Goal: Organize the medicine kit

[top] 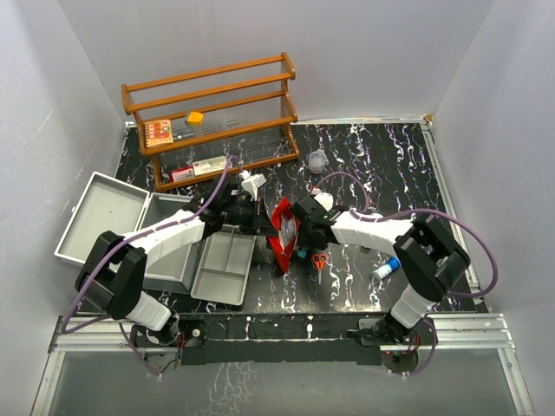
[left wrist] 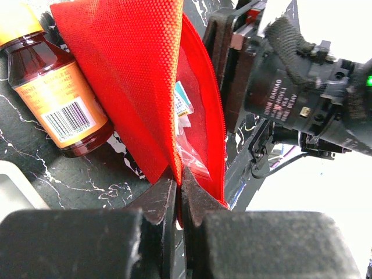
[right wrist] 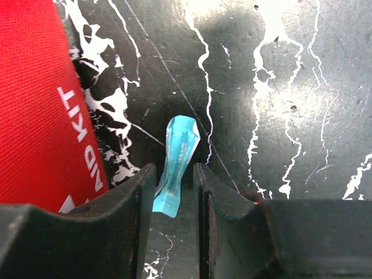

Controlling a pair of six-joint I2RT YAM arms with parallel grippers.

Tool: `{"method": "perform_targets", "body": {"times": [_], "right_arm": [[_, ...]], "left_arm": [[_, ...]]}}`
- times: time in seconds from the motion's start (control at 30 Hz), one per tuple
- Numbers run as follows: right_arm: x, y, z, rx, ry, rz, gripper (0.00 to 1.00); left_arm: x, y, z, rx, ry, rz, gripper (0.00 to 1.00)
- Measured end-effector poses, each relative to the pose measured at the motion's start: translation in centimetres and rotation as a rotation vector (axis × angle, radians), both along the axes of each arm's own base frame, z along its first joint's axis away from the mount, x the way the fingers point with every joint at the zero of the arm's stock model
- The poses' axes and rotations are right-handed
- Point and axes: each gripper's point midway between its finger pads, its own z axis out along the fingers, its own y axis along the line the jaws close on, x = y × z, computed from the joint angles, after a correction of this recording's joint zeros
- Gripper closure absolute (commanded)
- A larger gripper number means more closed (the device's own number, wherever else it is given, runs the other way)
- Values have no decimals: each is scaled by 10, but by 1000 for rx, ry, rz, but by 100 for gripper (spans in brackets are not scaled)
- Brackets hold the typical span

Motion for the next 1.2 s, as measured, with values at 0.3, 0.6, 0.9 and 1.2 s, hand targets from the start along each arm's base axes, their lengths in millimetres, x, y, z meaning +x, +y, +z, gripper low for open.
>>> {"method": "perform_targets", "body": {"times": [0.3, 0.6, 0.9, 1.2], "right_arm": [[2, -9, -7, -64, 3, -10, 93], [10, -22, 2, -130, -47, -22, 97], [18, -21, 78, 22, -245, -41, 95], [16, 17, 147, 303, -400, 101, 92]], "left_arm": [[0, 0, 0, 0, 0, 0, 100], [0, 0, 0, 0, 0, 0, 100], [0, 0, 0, 0, 0, 0, 100], [0, 0, 0, -1, 2, 1, 100]]}}
